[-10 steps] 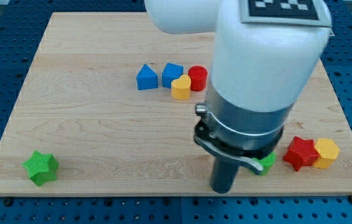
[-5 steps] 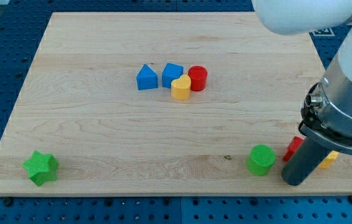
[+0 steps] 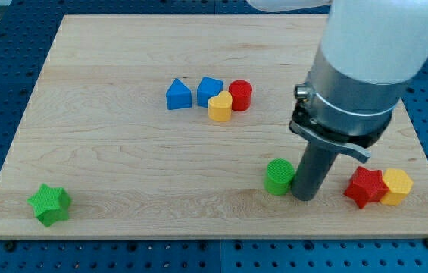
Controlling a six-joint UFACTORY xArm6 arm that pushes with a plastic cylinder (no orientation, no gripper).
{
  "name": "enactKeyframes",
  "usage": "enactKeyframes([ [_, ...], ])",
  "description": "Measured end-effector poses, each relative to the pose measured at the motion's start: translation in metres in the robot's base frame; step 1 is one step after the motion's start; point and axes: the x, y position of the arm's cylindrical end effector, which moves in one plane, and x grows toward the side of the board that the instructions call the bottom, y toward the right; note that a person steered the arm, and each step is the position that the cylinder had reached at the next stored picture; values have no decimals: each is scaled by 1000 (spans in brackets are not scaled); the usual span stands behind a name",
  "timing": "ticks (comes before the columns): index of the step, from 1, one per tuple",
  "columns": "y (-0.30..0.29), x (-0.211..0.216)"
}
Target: Move the green circle towards the center
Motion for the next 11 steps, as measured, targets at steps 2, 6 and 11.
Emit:
enactKeyframes([
  [2,-40,-5],
  [6,-88,-45],
  [11,-121,-99],
])
